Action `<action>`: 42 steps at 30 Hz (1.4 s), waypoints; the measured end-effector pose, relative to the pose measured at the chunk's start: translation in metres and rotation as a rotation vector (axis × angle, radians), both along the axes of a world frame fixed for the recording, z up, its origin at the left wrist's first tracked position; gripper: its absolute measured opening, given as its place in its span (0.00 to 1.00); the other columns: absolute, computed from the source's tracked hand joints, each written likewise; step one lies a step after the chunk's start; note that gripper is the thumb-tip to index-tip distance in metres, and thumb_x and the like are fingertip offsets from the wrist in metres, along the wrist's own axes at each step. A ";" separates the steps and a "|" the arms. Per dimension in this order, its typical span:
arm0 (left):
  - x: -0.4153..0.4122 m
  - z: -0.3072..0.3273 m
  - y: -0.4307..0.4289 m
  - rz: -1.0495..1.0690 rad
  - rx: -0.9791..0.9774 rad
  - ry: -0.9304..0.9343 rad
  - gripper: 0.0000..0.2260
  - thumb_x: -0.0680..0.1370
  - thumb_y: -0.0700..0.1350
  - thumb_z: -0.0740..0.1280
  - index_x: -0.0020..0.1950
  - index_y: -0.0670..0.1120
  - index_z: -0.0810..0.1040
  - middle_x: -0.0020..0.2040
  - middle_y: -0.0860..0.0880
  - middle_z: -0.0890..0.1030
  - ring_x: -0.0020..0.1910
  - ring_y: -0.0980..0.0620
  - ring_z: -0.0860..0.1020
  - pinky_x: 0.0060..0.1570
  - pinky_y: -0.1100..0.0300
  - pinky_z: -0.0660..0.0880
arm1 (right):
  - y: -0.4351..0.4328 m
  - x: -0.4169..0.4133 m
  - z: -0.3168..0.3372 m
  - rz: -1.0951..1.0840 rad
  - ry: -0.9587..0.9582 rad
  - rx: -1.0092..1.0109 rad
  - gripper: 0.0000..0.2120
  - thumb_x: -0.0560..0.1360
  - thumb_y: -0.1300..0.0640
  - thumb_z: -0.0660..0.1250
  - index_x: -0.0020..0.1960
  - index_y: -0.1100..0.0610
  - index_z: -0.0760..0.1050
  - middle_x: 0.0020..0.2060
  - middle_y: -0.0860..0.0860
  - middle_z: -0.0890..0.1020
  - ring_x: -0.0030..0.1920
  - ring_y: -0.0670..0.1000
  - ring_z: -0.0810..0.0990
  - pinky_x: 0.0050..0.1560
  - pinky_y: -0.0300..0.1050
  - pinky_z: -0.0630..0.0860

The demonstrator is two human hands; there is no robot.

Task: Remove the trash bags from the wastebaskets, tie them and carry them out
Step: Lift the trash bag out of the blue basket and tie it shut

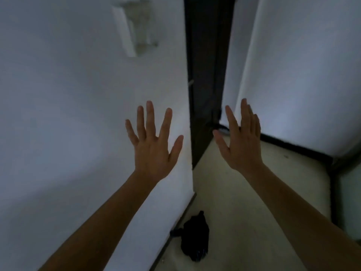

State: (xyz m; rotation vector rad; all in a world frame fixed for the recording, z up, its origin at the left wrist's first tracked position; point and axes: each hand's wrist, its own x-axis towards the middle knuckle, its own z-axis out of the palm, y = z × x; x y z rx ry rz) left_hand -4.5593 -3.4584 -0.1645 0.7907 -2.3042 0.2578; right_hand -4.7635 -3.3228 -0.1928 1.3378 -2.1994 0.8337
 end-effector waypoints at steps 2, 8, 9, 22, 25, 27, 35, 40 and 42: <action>0.033 0.014 0.014 0.124 -0.033 -0.034 0.30 0.83 0.62 0.53 0.81 0.47 0.56 0.80 0.35 0.50 0.79 0.33 0.49 0.71 0.28 0.47 | -0.008 0.019 0.013 0.080 0.052 -0.025 0.33 0.82 0.40 0.57 0.81 0.55 0.55 0.80 0.63 0.50 0.80 0.63 0.50 0.77 0.65 0.52; 0.179 0.010 0.095 0.615 -0.013 -0.172 0.33 0.81 0.66 0.50 0.82 0.50 0.51 0.81 0.37 0.46 0.80 0.34 0.45 0.71 0.27 0.46 | -0.021 0.126 0.007 0.517 0.086 0.040 0.34 0.81 0.38 0.55 0.81 0.53 0.54 0.81 0.61 0.46 0.80 0.63 0.46 0.78 0.64 0.48; 0.204 0.011 0.108 0.667 -0.016 -0.206 0.34 0.81 0.67 0.50 0.82 0.50 0.51 0.81 0.37 0.46 0.80 0.34 0.45 0.71 0.27 0.46 | -0.022 0.144 0.005 0.580 0.094 0.049 0.34 0.81 0.38 0.55 0.81 0.54 0.55 0.81 0.61 0.47 0.80 0.64 0.47 0.78 0.64 0.49; 0.587 0.082 0.465 1.505 -0.029 -0.212 0.37 0.79 0.68 0.51 0.82 0.50 0.46 0.81 0.38 0.43 0.80 0.36 0.42 0.72 0.28 0.43 | 0.112 0.570 0.078 1.407 0.230 -0.096 0.40 0.79 0.36 0.60 0.82 0.57 0.51 0.80 0.64 0.46 0.80 0.65 0.46 0.78 0.65 0.48; 0.660 0.077 0.569 1.678 -0.008 -0.189 0.37 0.79 0.68 0.52 0.82 0.50 0.48 0.81 0.39 0.43 0.80 0.36 0.42 0.73 0.30 0.43 | 0.188 0.690 0.086 1.563 0.255 -0.143 0.41 0.79 0.36 0.60 0.82 0.56 0.50 0.80 0.64 0.46 0.80 0.64 0.46 0.78 0.65 0.48; 0.703 0.072 0.631 1.762 0.013 -0.172 0.38 0.78 0.69 0.51 0.82 0.51 0.48 0.81 0.39 0.42 0.80 0.37 0.42 0.73 0.30 0.43 | 0.237 0.759 0.090 1.641 0.230 -0.126 0.41 0.79 0.35 0.58 0.82 0.55 0.47 0.80 0.63 0.44 0.80 0.63 0.44 0.78 0.64 0.46; 0.842 0.064 0.825 2.040 0.113 -0.139 0.35 0.79 0.66 0.53 0.81 0.48 0.57 0.81 0.38 0.50 0.80 0.37 0.48 0.73 0.31 0.51 | 0.408 0.953 0.057 1.983 0.246 -0.096 0.39 0.79 0.37 0.59 0.82 0.55 0.50 0.80 0.62 0.45 0.81 0.62 0.46 0.77 0.65 0.49; 0.915 0.039 0.886 2.184 0.173 -0.123 0.35 0.79 0.67 0.50 0.81 0.50 0.54 0.82 0.40 0.47 0.80 0.39 0.45 0.73 0.31 0.50 | 0.460 1.076 0.039 2.121 0.301 -0.106 0.38 0.80 0.36 0.56 0.82 0.54 0.50 0.80 0.62 0.46 0.81 0.62 0.46 0.78 0.65 0.49; 0.944 0.034 0.901 2.241 0.218 -0.126 0.36 0.79 0.68 0.48 0.82 0.51 0.51 0.82 0.40 0.44 0.80 0.39 0.43 0.74 0.32 0.50 | 0.474 1.121 0.038 2.142 0.265 -0.106 0.38 0.79 0.36 0.56 0.82 0.54 0.51 0.80 0.62 0.47 0.80 0.62 0.47 0.78 0.65 0.49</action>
